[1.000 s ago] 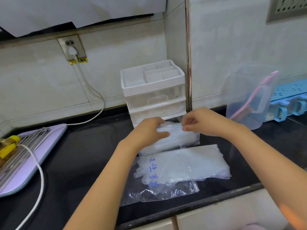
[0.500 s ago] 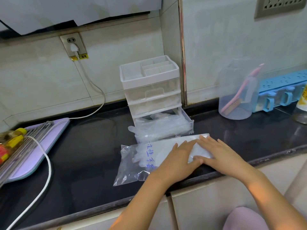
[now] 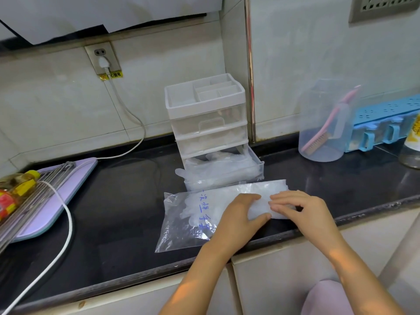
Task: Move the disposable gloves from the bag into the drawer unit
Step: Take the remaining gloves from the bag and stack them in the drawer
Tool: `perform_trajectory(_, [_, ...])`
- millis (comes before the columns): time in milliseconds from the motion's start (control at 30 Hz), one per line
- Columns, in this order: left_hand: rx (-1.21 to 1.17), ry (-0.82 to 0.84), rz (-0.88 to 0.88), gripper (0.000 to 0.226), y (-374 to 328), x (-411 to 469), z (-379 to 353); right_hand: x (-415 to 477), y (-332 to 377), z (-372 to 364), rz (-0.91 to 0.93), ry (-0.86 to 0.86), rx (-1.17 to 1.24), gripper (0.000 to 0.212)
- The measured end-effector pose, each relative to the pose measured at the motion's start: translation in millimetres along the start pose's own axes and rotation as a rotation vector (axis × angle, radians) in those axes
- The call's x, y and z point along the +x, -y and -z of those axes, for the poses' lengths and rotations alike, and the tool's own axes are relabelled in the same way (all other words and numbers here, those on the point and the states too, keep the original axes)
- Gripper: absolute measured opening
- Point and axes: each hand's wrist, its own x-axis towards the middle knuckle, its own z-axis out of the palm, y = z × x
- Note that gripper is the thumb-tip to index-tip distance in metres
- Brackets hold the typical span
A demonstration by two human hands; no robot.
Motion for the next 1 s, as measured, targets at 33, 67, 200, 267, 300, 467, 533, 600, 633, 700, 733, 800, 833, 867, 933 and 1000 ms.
perform_trajectory(33, [-0.003,-0.024,0.004,0.046,0,0,0,2,3,0,0.018,-0.008,-0.009,0.020])
perform_trajectory(67, [-0.004,-0.039,0.007,0.044,1,1,0,5,6,1,0.043,-0.013,-0.025,0.019])
perform_trajectory(200, [-0.001,-0.067,0.058,0.040,1,2,-1,24,28,3,0.158,0.002,-0.094,0.007])
perform_trajectory(267, [0.020,-0.085,0.067,0.036,1,3,-1,36,42,6,0.209,0.012,-0.109,0.006])
perform_trajectory(300, [0.031,-0.089,0.069,0.033,1,3,0,42,50,9,0.227,0.019,-0.106,0.006])
perform_trajectory(467, [0.016,-0.114,0.094,0.032,0,4,2,65,85,26,0.278,-0.002,-0.053,0.007])
perform_trajectory(533, [0.023,-0.116,0.105,0.035,0,3,2,72,96,32,0.273,-0.035,-0.019,0.005])
perform_trajectory(600, [0.024,-0.117,0.116,0.036,1,3,2,79,104,36,0.274,-0.054,-0.018,0.004])
perform_trajectory(633, [0.022,-0.119,0.115,0.036,0,3,3,83,109,37,0.285,-0.060,-0.019,0.004])
perform_trajectory(700, [0.012,-0.112,0.124,0.035,0,3,3,89,118,40,0.311,-0.083,0.004,0.004])
perform_trajectory(733, [0.000,-0.099,0.140,0.036,0,4,3,91,123,42,0.324,-0.101,0.022,0.002])
perform_trajectory(800, [-0.051,-0.078,0.190,0.038,0,6,4,97,134,46,0.365,-0.138,0.032,0.007])
perform_trajectory(833, [-0.088,-0.065,0.209,0.038,0,7,7,100,138,47,0.386,-0.143,0.023,0.007])
perform_trajectory(867, [-0.133,-0.052,0.220,0.038,0,10,10,103,143,48,0.406,-0.135,0.001,0.006])
perform_trajectory(933, [-0.292,-0.049,0.217,0.043,-1,13,22,108,152,48,0.449,-0.106,-0.073,0.005])
perform_trajectory(1000, [-0.483,-0.118,0.189,0.049,-6,15,38,113,157,45,0.469,-0.087,-0.138,0.006])
